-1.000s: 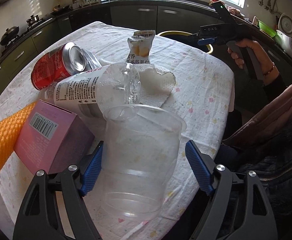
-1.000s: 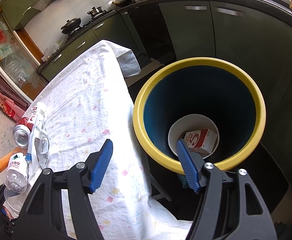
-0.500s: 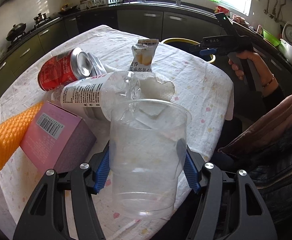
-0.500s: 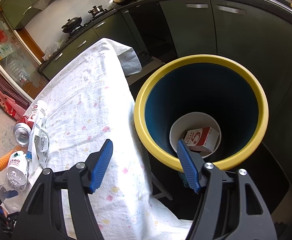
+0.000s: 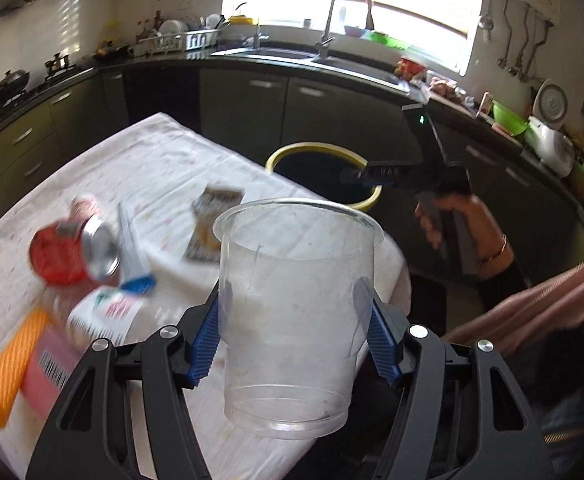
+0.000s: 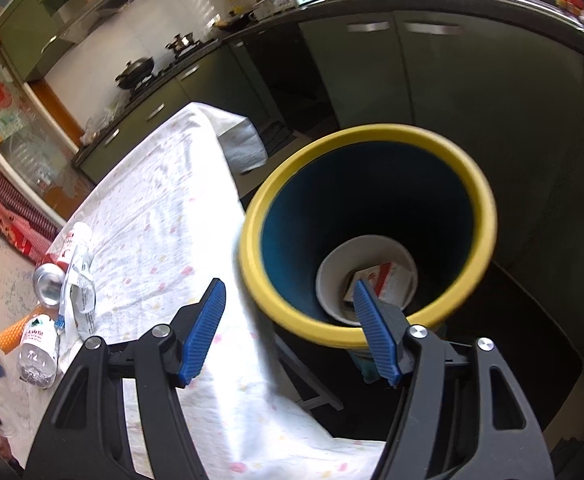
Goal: Collect trash
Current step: 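Carry the plastic cup over the bin and open the left gripper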
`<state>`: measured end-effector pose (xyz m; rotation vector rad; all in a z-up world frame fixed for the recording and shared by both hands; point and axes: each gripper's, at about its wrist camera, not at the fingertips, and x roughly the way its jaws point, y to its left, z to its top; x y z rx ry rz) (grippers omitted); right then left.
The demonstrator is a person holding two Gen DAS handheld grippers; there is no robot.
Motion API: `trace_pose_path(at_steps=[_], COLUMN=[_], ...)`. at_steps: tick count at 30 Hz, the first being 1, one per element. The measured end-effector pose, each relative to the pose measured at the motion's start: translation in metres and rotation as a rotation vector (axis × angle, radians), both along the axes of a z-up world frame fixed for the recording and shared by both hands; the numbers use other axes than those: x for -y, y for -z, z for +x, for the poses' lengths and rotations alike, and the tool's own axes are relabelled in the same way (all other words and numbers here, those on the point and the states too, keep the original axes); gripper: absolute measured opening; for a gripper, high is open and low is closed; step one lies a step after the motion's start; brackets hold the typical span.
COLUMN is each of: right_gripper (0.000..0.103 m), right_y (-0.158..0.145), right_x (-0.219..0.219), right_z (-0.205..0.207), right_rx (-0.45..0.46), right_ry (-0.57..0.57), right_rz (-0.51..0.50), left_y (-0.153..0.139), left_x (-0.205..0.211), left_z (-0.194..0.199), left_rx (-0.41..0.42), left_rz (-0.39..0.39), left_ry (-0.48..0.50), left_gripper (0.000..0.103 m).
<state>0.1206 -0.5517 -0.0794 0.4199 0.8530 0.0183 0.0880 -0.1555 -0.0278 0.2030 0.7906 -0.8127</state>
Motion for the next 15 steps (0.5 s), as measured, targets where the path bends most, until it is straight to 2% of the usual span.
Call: trace_pose_path(at_steps=[8, 15], right_gripper=[0.064, 0.065], right_y=[-0.002, 0.005], right_x=[0.048, 0.090], right_z=[-0.026, -0.048], right_rx=[0.046, 0.056], right_ry=[0.111, 0.195], right_rz=[0.003, 0.023], left_y=[-0.002, 0.045], left_x=[0.104, 0.210], left_z=[0.075, 0.140], left_rx=[-0.114, -0.230], left_rz=[-0.105, -0.058], left_ry=[0.022, -0.006], left_gripper=[0.063, 0.063])
